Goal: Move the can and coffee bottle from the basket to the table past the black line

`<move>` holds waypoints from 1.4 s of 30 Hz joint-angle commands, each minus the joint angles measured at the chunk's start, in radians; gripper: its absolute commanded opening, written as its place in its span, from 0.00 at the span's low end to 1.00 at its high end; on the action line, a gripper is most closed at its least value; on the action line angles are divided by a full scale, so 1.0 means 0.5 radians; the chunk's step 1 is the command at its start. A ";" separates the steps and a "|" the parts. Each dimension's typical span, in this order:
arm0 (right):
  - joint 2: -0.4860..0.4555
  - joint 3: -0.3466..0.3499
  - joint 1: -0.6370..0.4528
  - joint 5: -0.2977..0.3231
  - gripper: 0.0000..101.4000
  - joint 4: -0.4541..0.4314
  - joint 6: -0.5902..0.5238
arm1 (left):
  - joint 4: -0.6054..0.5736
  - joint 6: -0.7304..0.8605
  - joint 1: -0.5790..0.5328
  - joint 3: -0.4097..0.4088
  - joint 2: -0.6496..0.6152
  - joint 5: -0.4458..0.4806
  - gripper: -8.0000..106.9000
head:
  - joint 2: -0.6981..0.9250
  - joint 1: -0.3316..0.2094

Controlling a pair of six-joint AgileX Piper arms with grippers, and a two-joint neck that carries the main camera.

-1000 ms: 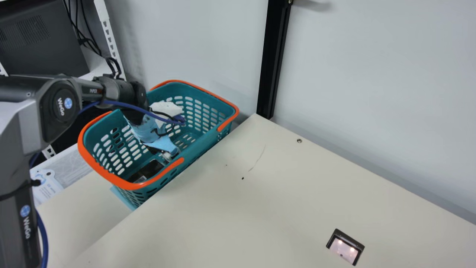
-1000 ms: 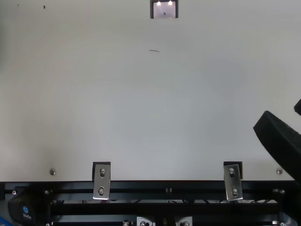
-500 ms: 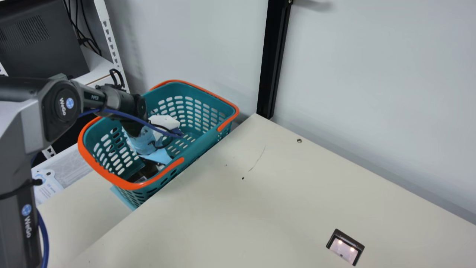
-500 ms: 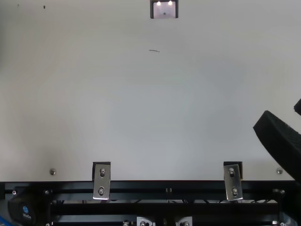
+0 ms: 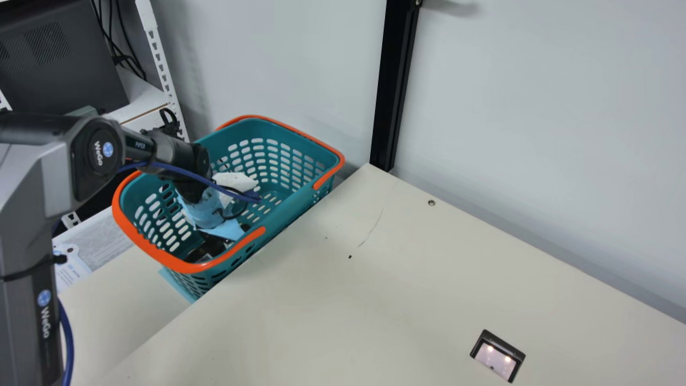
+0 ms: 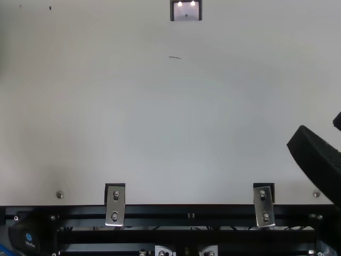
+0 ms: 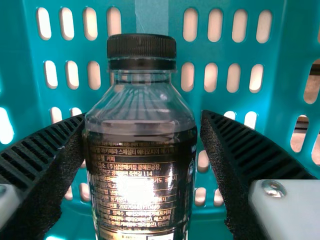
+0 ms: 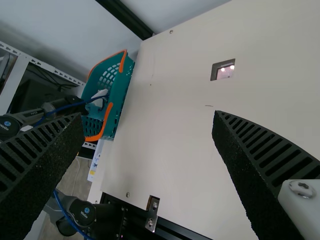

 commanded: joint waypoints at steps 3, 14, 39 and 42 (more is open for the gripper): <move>0.000 0.000 0.000 0.000 1.00 0.000 0.000 | -0.029 0.004 0.012 0.004 0.002 -0.041 0.16 | 0.038 -0.051; 0.000 0.000 0.000 0.000 1.00 0.000 0.000 | -0.466 0.283 0.045 0.072 -0.340 -0.275 0.16 | 0.038 -0.051; 0.000 0.000 0.000 0.000 1.00 0.000 0.000 | -1.898 0.832 -0.129 0.511 -1.734 -0.300 0.16 | 0.038 -0.051; 0.000 0.000 0.000 0.000 1.00 0.000 0.000 | -1.913 0.742 -0.204 0.593 -1.891 -0.307 0.16 | 0.038 -0.051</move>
